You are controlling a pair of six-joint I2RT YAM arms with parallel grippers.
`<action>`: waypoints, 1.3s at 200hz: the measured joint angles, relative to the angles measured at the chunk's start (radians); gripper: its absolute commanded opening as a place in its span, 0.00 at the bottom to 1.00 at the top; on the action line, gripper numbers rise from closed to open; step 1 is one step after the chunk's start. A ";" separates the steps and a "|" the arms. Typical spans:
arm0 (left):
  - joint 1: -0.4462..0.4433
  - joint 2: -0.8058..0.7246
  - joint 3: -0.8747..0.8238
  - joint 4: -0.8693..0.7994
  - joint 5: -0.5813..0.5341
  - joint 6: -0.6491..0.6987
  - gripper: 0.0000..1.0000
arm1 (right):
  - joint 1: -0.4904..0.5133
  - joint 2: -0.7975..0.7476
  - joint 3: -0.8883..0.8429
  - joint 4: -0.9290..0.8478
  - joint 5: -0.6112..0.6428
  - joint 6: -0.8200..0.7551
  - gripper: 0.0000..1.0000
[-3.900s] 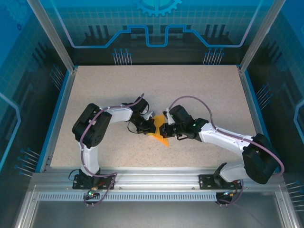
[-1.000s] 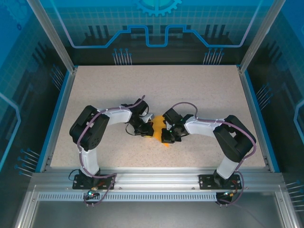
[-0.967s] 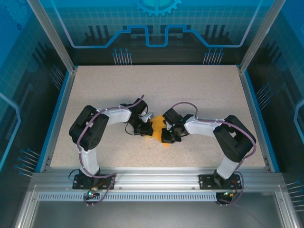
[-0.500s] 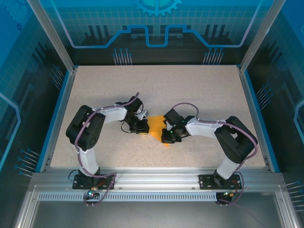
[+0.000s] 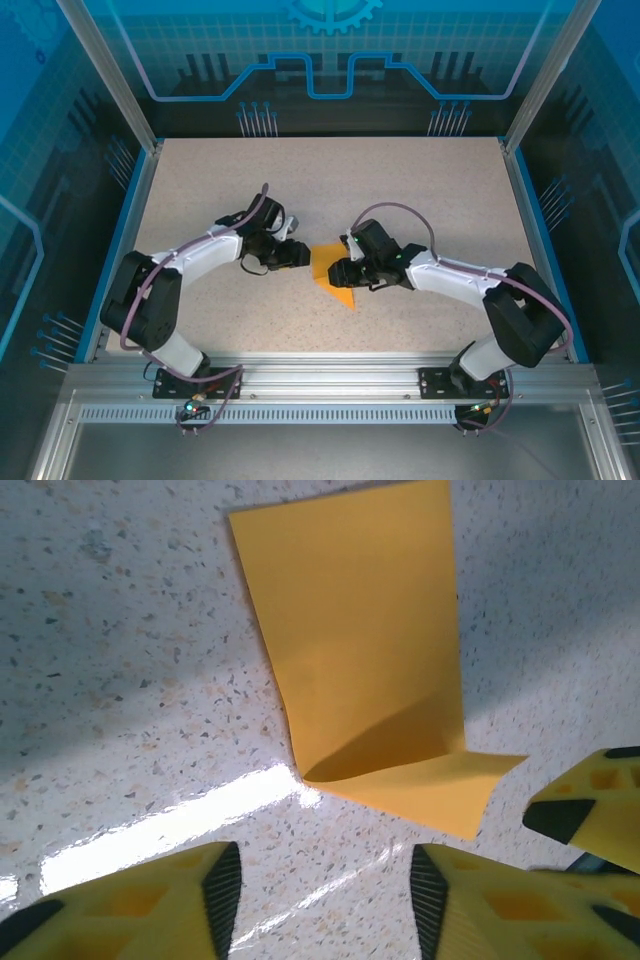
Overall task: Fold a paper plane with a square sheet of paper (fold left side to right side)
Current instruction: Third fold the triangle at the center of the table, then fourth fold the wing at the center of the table.
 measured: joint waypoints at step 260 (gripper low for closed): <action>-0.027 0.106 -0.148 0.269 0.097 -0.262 0.61 | -0.134 0.026 -0.111 0.026 -0.091 -0.277 0.46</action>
